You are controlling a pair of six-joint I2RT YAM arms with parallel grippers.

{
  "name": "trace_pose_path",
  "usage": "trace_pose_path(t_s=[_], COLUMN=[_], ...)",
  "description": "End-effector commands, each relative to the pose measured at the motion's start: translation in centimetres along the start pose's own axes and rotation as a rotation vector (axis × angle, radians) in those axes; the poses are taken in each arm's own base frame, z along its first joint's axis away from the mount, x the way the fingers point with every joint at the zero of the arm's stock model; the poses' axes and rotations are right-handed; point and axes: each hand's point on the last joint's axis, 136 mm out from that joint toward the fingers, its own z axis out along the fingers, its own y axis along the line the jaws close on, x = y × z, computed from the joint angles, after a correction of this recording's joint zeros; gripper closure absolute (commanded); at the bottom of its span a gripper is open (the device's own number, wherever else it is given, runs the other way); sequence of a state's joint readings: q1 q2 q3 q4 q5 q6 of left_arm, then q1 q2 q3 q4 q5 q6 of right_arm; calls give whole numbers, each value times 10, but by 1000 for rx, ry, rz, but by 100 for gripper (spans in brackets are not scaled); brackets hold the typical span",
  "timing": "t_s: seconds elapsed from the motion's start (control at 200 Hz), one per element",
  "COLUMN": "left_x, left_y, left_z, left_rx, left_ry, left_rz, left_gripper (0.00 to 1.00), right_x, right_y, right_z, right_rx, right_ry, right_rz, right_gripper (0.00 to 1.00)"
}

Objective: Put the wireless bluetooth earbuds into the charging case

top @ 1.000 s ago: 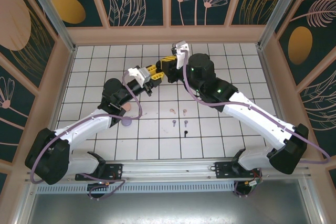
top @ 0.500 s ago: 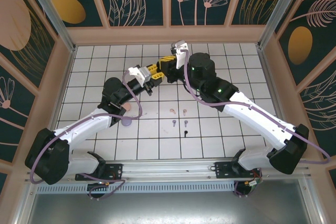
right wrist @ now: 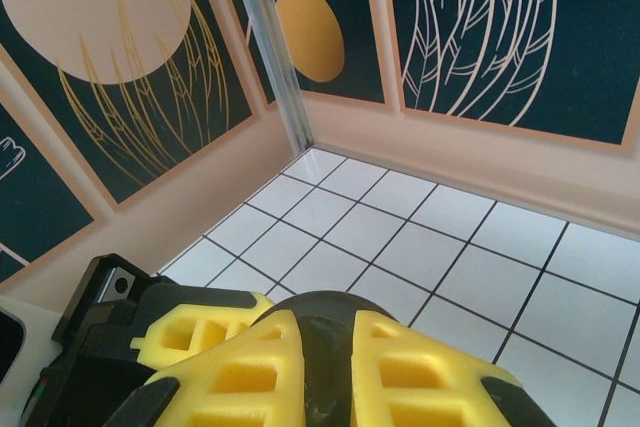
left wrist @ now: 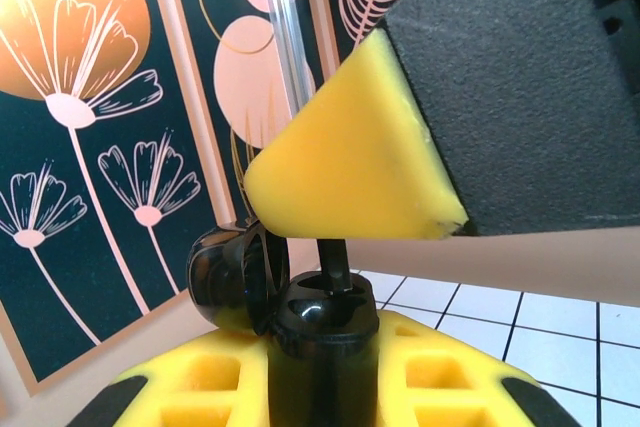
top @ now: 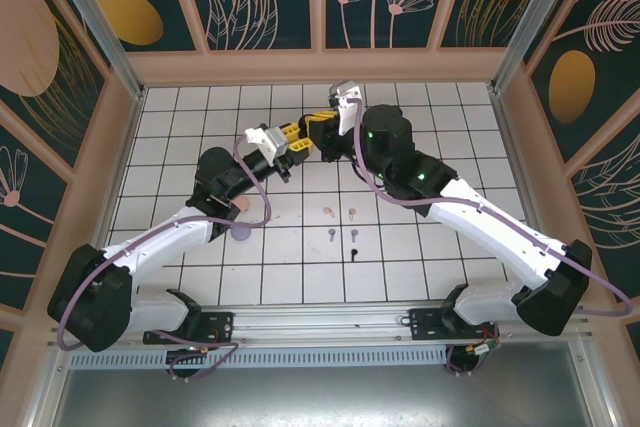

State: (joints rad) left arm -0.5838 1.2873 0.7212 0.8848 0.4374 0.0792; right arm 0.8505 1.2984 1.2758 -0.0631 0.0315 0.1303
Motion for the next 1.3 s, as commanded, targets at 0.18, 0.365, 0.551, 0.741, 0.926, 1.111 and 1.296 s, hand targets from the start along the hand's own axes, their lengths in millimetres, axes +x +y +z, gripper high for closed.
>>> trace_pose_path(t_s=[0.18,0.365,0.551,0.741,0.926,1.111,1.296], left_x=[-30,-30,-30,-28,-26,-23,-21], left_y=[-1,0,0,1,1,1,2], left_z=[3,3,3,6,6,5,5], left_rx=[12,10,11,11,9,8,2], left_ry=[-80,-78,-78,-70,-68,-61,-57], left_rz=[41,41,45,38,31,27,19], left_gripper=[100,100,100,100,100,100,100], right_x=[10,14,23,50,55,42,30], right_y=[5,10,14,26,22,18,15], right_z=[0,4,7,21,27,28,27], right_rx=[-36,-58,-61,-24,20,50,67], right_ry=[35,53,85,191,201,172,148], right_rz=[15,11,-13,-150,-164,-133,-94], right_gripper=[86,86,86,86,85,69,57])
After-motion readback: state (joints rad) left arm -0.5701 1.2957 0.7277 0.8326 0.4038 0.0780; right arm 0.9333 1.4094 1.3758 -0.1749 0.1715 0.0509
